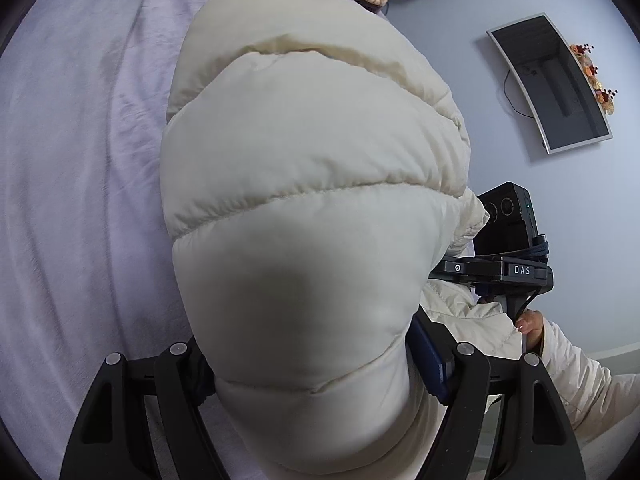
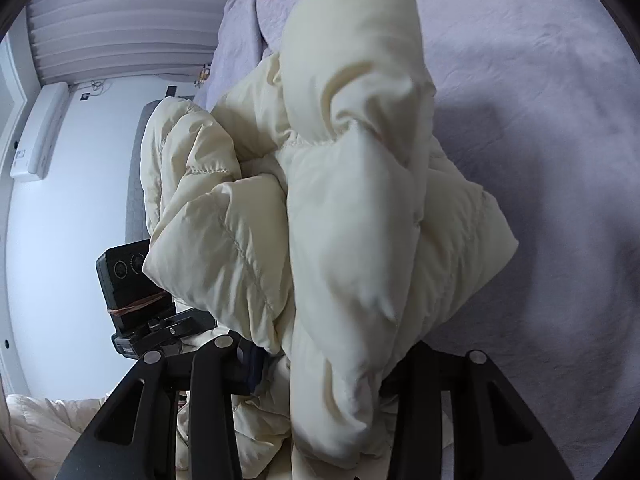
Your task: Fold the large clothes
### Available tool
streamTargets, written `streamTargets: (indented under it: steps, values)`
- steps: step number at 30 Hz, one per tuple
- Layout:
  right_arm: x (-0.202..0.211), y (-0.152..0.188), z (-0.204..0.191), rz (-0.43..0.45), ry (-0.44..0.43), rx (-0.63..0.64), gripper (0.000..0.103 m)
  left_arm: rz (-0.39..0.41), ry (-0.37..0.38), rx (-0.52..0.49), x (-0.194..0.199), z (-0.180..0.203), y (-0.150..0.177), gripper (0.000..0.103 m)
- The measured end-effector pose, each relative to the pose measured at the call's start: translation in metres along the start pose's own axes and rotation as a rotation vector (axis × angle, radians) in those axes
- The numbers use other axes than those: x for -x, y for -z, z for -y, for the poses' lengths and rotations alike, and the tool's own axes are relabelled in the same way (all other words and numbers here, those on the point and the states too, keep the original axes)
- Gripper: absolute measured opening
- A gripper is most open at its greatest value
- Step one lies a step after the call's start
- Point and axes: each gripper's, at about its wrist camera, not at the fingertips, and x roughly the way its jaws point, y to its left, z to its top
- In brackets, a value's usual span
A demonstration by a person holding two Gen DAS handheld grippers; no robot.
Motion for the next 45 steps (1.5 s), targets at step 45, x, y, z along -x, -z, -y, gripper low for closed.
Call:
streamTargets:
  steps: [45]
  values:
    - [-0.003,-0.027,-0.075,0.090,0.075,0.068,0.046,-0.065,0.048,-0.324,0.006,0.109,0.055,0.081]
